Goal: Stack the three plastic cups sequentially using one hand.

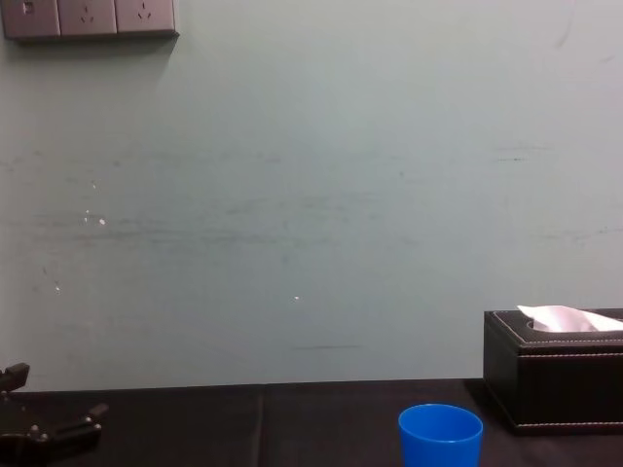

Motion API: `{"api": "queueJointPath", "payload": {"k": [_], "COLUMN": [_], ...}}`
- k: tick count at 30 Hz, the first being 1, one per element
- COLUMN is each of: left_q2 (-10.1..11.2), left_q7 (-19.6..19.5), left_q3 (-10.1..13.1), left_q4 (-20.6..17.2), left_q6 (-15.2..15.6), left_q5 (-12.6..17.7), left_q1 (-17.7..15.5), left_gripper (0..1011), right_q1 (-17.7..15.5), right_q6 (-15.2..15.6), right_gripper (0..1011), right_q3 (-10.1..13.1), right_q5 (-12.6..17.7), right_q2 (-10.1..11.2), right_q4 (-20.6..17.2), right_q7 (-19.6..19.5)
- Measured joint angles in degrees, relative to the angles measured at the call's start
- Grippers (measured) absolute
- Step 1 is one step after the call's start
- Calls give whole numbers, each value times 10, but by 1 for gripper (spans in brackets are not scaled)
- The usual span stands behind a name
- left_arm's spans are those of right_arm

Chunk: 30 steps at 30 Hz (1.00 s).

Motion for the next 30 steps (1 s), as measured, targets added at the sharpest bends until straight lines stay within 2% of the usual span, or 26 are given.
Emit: {"api": "queueJointPath", "payload": {"k": [30], "left_q2": [0], "left_q7": [0], "left_q3": [0], "left_q4": [0], "left_q6": [0], "left_q5": [0], "left_q1": [0], "left_gripper": [1010], "right_q1": [44], "right_q6": [13], "right_gripper": [1004], "right_q3": [-36], "right_q5": [-7], "right_q2": [-26], "right_q4": [23], "right_q7": [-11]}}
